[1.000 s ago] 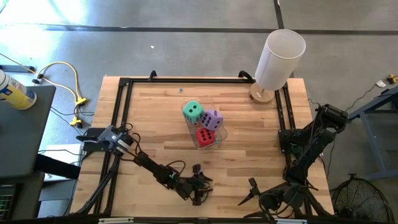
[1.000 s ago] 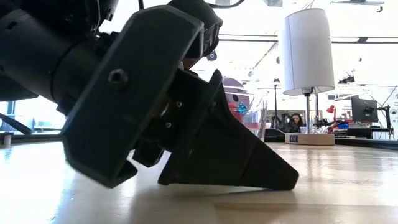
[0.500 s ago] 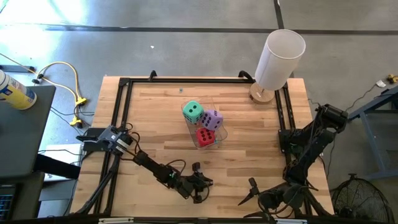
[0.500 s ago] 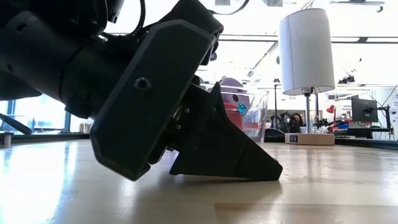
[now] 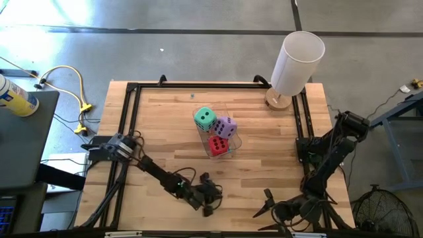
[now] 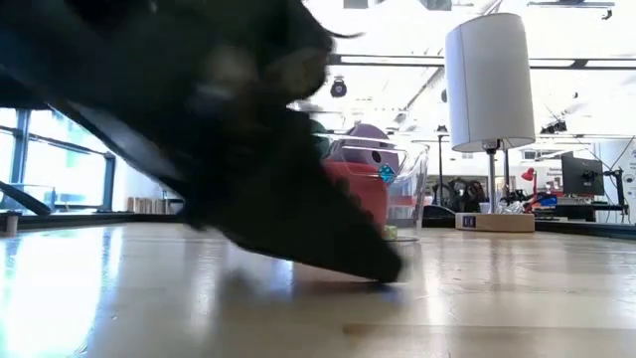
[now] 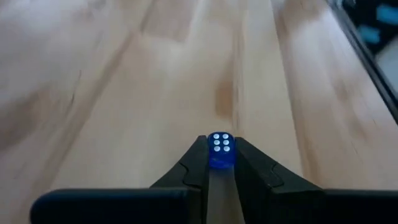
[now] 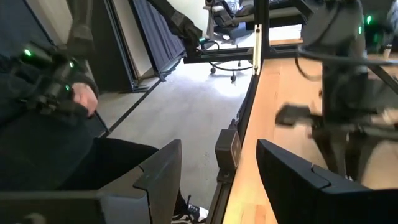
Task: Pick & Place Dice
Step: Put the small dark blue dice into the transparent bin
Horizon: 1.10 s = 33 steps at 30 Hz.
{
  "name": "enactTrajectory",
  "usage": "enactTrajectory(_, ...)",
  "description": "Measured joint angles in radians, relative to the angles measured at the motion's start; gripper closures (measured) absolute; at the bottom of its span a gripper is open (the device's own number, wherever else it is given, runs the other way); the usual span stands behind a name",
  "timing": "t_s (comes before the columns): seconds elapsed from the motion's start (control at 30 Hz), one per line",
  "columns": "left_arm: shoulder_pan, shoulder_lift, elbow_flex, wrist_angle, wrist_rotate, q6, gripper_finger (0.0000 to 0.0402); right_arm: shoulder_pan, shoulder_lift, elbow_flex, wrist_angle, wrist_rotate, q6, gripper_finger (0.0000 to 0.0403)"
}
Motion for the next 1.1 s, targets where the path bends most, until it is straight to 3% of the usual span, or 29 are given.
enactTrajectory(0.13,0.007,-0.137,-0.003,-0.238,0.017,0.001,0.0358,0.0,0.049,0.0,0.043,0.0,0.001,0.0204)
enactTrajectory(0.27,0.048,-0.303,-0.002,-0.487,-0.033,-0.003,0.0358,0.0,0.101,0.0,0.09,-0.002,0.024,0.0204)
enactTrajectory(0.53,0.204,-0.531,0.0,-0.732,-0.042,-0.006,0.0358,-0.001,0.127,0.0,0.122,0.001,0.097,0.0204)
enactTrajectory(0.8,0.376,-0.56,0.001,-0.813,-0.03,0.017,0.0358,0.007,0.127,0.0,0.131,0.014,0.112,0.0204)
enactTrajectory(1.1,0.452,-0.531,0.002,-0.84,-0.017,0.023,0.0344,0.006,0.127,0.0,0.131,0.029,0.131,0.0204)
